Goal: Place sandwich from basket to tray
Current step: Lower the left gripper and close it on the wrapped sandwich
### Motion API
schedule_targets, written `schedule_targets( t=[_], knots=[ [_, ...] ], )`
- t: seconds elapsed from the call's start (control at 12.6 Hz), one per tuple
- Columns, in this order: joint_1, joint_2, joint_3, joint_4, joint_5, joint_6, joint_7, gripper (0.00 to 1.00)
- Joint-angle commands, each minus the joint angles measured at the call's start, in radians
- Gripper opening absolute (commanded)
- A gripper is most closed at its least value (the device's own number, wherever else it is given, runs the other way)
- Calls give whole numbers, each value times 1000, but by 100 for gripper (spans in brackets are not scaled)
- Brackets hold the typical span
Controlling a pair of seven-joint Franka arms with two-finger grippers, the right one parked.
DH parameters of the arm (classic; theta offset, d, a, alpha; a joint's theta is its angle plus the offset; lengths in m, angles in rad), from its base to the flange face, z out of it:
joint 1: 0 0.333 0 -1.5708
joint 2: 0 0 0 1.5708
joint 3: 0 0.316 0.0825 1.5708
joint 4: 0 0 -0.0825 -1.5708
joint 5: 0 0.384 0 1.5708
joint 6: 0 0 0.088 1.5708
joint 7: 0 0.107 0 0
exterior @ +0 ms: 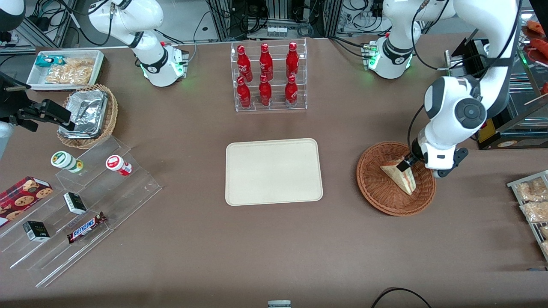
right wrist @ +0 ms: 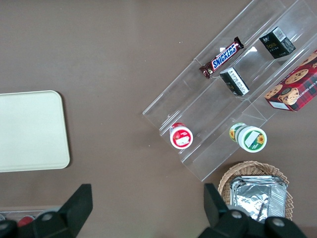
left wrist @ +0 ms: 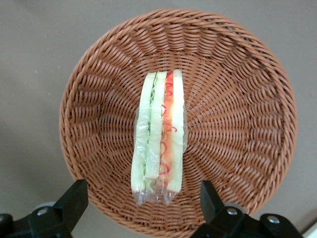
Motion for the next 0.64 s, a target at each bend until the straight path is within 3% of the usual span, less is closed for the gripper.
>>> schedule_targets(
  t=[0.0,0.48,0.56],
  knots=[
    [-4,39,3,3,-9,39,-69,100],
    [-4,129,2,7,-10,114,-132,100],
    [-4,135,2,12,-10,113,-135,94]
  ],
)
